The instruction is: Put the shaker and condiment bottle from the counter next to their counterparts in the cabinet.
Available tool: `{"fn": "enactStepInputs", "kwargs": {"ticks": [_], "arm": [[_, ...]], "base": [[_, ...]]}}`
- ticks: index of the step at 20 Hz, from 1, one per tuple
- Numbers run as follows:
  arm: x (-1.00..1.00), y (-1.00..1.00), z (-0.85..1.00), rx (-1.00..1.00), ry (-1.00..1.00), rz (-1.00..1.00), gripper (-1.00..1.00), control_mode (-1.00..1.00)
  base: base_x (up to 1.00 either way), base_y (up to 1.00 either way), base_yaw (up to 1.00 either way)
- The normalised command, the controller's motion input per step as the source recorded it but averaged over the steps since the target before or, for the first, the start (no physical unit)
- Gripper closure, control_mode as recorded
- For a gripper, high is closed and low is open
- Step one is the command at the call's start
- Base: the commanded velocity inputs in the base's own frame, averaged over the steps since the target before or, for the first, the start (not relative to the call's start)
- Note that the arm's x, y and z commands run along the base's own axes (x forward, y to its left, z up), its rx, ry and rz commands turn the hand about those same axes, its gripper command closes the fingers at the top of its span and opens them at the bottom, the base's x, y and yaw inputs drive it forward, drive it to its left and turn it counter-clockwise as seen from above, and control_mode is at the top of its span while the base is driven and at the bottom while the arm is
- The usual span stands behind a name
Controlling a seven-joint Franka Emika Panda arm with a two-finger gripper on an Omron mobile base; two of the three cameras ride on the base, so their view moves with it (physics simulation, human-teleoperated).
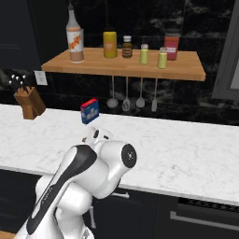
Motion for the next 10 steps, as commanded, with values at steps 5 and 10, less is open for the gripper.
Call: {"fn": "enactStepInputs", "kwargs": {"ticks": [5, 10], "arm": [[0.37, -0.02, 0.00, -0.02, 0.00, 0.52, -1.00, -1.00], [0.41, -0.24, 0.02, 0.04, 0.01, 0.53, -1.00, -1.00]], "base": [[0.00, 0.00, 0.00], [0.00, 0.00, 0.00]]}}
